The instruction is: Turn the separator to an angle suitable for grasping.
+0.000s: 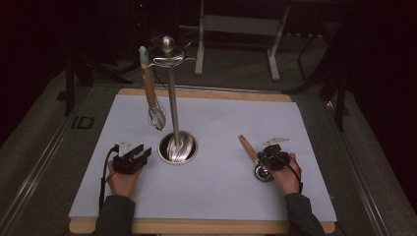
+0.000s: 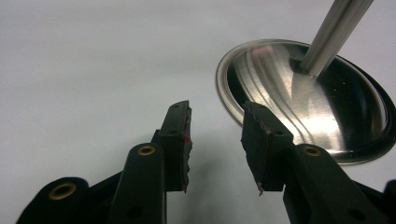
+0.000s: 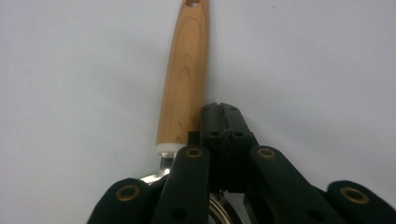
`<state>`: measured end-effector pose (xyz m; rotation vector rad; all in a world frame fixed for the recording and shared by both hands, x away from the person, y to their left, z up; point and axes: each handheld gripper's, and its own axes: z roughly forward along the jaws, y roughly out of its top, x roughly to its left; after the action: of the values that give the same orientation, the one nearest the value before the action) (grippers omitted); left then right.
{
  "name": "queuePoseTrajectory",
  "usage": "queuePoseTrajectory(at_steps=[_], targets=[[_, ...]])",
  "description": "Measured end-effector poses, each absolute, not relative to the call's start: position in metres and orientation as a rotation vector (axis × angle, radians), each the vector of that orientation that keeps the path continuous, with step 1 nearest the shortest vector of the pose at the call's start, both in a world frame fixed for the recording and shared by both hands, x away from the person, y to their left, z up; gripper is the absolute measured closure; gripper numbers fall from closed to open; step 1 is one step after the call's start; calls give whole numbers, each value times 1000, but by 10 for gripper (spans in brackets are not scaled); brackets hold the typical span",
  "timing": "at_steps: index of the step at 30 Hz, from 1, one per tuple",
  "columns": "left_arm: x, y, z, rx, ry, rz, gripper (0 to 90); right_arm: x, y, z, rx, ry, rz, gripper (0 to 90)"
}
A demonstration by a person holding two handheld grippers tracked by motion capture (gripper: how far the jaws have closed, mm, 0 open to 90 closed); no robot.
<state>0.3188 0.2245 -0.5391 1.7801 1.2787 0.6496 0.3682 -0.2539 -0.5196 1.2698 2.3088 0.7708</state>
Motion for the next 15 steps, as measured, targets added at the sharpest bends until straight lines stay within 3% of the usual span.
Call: queuePoseTrajectory(at_steps=[15], targets=[[319, 224, -539, 1780, 1278, 650, 623, 366, -244, -516, 1202, 2374, 758, 875]])
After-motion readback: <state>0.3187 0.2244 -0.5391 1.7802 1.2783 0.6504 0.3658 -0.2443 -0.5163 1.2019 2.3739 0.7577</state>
